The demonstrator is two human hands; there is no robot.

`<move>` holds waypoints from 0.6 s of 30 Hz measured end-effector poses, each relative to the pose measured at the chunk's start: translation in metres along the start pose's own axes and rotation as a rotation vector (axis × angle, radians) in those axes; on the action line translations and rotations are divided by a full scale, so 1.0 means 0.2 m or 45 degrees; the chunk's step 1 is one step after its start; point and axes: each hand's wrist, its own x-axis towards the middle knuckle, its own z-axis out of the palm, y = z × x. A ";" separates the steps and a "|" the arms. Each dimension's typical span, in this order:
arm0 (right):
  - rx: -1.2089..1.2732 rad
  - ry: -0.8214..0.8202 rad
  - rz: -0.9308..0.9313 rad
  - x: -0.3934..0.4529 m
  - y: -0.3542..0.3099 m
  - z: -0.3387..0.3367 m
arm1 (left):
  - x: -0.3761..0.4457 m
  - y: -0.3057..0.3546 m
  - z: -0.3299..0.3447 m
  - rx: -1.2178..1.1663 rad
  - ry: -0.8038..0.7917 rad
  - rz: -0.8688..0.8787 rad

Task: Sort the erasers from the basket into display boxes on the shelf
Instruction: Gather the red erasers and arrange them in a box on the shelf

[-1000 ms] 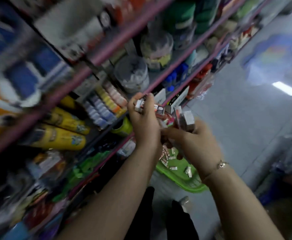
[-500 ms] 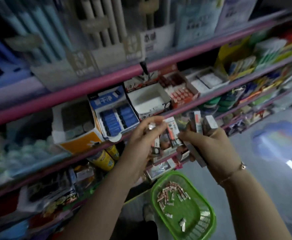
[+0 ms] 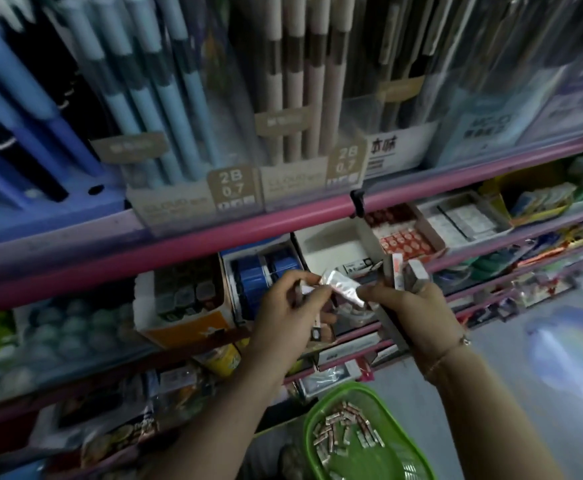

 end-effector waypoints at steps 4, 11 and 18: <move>-0.254 0.054 -0.257 0.19 -0.15 -0.03 | 0.11 0.00 -0.01 0.937 0.058 0.364; -1.385 -0.357 -0.174 0.56 -0.18 0.10 | 0.25 0.01 0.00 1.168 0.071 0.225; -1.597 -0.825 -0.190 0.65 -0.23 0.18 | 0.30 0.00 0.02 1.388 -0.168 0.269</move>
